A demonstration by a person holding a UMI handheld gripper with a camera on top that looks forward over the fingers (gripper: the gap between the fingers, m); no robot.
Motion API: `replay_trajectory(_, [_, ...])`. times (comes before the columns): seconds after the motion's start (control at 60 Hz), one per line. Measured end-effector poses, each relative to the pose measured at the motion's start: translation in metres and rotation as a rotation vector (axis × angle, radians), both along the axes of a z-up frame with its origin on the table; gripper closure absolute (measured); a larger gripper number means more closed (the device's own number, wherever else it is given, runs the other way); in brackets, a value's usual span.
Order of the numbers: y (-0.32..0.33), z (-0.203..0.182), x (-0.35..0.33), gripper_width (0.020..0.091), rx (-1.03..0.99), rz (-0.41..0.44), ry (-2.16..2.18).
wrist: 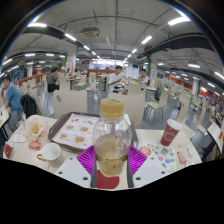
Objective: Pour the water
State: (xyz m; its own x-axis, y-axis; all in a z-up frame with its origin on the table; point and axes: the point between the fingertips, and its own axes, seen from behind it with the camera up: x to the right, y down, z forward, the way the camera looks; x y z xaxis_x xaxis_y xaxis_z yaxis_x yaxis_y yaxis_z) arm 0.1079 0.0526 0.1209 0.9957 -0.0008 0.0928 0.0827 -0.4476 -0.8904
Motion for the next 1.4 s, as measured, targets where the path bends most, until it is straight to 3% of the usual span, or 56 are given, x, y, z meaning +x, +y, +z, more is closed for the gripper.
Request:
replay_trajectory(0.267, [-0.01, -0.081, -0.006, 0.068, -0.07, 0.014, 0.105])
replay_trajectory(0.45, [-0.01, -0.079, -0.006, 0.067, -0.005, 0.0, 0.084])
replay_trajectory(0.567, [-0.015, -0.082, -0.002, 0.0563, -0.051, -0.029, 0.101])
replay_trajectory(0.65, [-0.031, -0.082, 0.001, 0.0261, -0.107, -0.066, 0.11])
replay_trajectory(0.667, [-0.035, -0.08, 0.0, 0.0238, -0.114, -0.072, 0.112])
replay_trajectory(0.717, [-0.051, -0.072, -0.001, 0.0281, -0.134, -0.091, 0.114])
replay_trajectory(0.767, [-0.069, -0.064, -0.005, 0.0251, -0.162, -0.1, 0.114])
replay_trajectory(1.067, [-0.201, 0.006, -0.068, 0.0255, -0.276, -0.107, 0.123])
replay_trajectory(1.4, [-0.253, 0.047, -0.081, 0.0255, -0.259, -0.13, 0.096])
